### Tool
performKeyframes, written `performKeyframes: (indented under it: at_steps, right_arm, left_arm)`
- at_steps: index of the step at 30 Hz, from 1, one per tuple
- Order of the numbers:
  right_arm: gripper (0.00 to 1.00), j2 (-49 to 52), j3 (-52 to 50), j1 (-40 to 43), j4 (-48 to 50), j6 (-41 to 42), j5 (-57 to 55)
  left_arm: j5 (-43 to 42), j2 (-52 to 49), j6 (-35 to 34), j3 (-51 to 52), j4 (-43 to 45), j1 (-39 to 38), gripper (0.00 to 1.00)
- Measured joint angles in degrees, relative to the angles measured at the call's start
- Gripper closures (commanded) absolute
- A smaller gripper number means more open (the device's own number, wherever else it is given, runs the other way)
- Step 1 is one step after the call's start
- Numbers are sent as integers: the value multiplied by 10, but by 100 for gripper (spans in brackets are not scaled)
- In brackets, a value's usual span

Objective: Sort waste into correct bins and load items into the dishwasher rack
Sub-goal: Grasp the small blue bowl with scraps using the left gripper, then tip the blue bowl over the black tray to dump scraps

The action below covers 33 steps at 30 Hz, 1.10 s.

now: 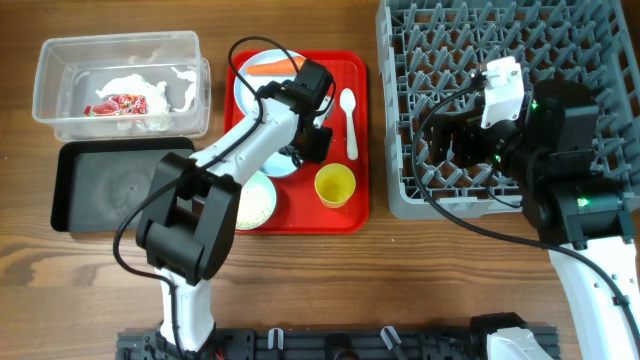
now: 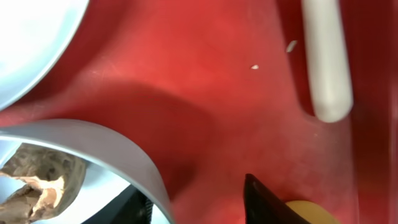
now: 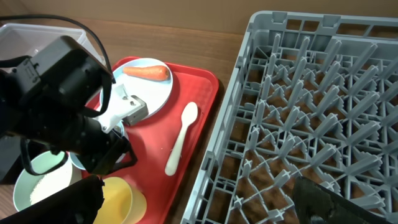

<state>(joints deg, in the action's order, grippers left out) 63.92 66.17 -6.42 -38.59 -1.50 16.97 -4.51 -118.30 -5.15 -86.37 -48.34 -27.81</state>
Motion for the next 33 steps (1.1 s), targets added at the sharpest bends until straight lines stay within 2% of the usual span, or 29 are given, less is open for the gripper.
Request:
performKeyframes:
  at_steps: [2,3,11,17,20,24,28,33]
  right_arm:
    - [0,0,0,0,0,0,0]
    - [0,0,0,0,0,0,0]
    - [0,0,0,0,0,0,0]
    - [0,0,0,0,0,0,0]
    - [0,0,0,0,0,0,0]
    - [0,0,0,0,0,0,0]
    - [0,0,0,0,0,0,0]
    - [0,0,0,0,0,0,0]
  left_arm:
    - [6,-2,-9,0,1,0,92]
    - [12,-2,-19,0,2,0,96]
    - [47,-1,-54,0,-2,-4,96]
    - [53,20,-78,-27,-86,-3,96]
    - [47,58,-88,-50,-138,-3,96]
    - [43,156,-92,-64,-191,7,96]
    - [40,227,-94,-66,-240,72,96]
    - [-6,238,-74,-66,-281,185,96]
